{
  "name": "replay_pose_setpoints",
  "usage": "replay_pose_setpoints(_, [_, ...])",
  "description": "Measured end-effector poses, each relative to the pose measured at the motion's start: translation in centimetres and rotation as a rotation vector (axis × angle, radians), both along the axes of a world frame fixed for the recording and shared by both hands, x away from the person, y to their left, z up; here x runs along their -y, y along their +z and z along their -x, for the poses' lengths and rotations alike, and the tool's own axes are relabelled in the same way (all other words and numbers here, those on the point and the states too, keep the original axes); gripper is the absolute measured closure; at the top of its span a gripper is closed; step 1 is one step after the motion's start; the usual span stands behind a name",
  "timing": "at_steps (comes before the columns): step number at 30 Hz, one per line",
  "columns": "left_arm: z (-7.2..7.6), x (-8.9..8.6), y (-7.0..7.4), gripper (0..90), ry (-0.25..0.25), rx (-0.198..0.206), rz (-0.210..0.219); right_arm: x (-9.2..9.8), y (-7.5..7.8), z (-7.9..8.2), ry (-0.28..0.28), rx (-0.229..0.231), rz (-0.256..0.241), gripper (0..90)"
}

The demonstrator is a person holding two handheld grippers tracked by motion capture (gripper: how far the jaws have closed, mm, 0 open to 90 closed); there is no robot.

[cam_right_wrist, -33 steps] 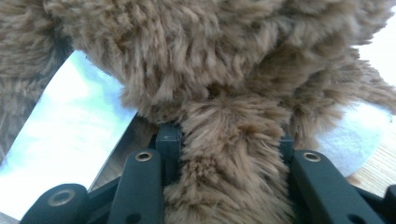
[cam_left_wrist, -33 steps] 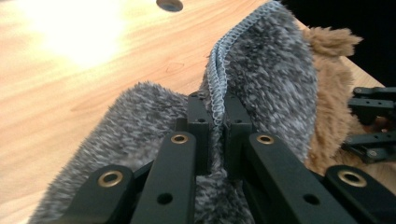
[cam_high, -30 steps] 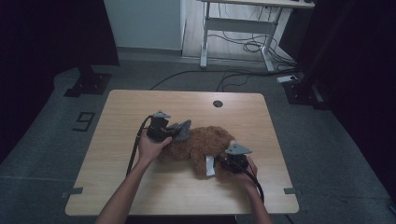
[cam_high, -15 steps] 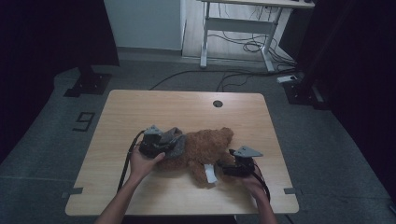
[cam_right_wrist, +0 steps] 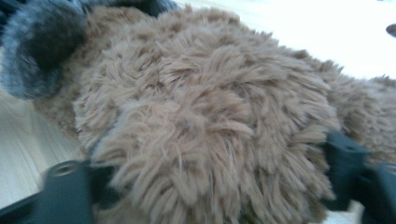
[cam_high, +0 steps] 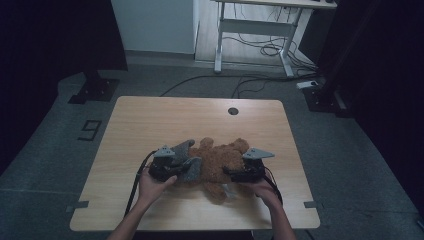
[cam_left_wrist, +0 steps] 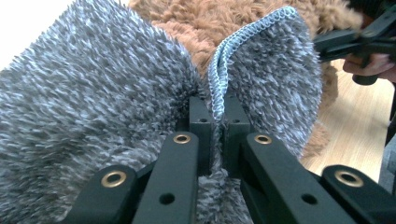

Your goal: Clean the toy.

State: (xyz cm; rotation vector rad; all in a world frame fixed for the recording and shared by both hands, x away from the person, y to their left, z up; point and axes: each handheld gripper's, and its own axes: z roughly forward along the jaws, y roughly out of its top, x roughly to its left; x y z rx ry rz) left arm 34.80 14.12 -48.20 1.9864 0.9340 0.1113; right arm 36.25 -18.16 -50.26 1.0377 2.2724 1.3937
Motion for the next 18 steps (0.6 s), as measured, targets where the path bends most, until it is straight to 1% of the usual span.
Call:
replay_pose_setpoints(1, [0.1,-0.1,-0.1,85.5,-0.003,-0.003,0.004,0.0,-0.4,0.2,-0.003,0.002,-0.011,32.9])
replay_pose_setpoints(2, [0.3,-0.2,-0.1,85.5,-0.006,-0.007,0.012,0.0,-0.7,0.4,0.001,0.007,-0.02,35.8])
replay_pose_setpoints(4, [0.7,-0.3,0.3,85.4,-0.009,-0.007,0.017,0.1,-1.2,1.2,0.012,0.038,-0.018,40.7])
replay_pose_setpoints(7, [0.9,0.2,2.0,85.1,0.0,0.025,0.011,-0.1,-1.6,2.1,0.011,0.082,0.002,46.6])
replay_pose_setpoints(8, [0.8,0.7,2.8,85.0,0.003,0.048,0.012,-0.2,-1.6,2.3,0.01,0.09,0.011,48.1])
replay_pose_setpoints(9, [0.6,1.1,3.4,85.1,0.001,0.059,0.016,-0.4,-1.6,2.4,0.01,0.102,0.021,49.6])
replay_pose_setpoints(11, [0.1,3.1,4.9,85.1,-0.016,0.089,0.022,-0.7,-1.7,2.6,0.013,0.121,0.038,51.1])
replay_pose_setpoints(13, [-0.5,5.5,6.3,85.0,-0.039,0.099,0.037,-0.8,-1.6,2.7,0.008,0.132,0.048,51.6])
replay_pose_setpoints(15, [-1.4,8.2,7.4,84.9,-0.057,0.11,0.026,-0.8,-1.6,2.8,0.002,0.136,0.059,51.7])
replay_pose_setpoints(17, [-2.2,11.1,7.7,84.9,-0.074,0.099,0.006,-0.9,-1.6,3.1,-0.006,0.15,0.068,51.7])
replay_pose_setpoints(18, [-2.6,12.4,7.5,84.9,-0.085,0.082,-0.004,-1.0,-1.6,3.2,-0.007,0.158,0.07,51.7])
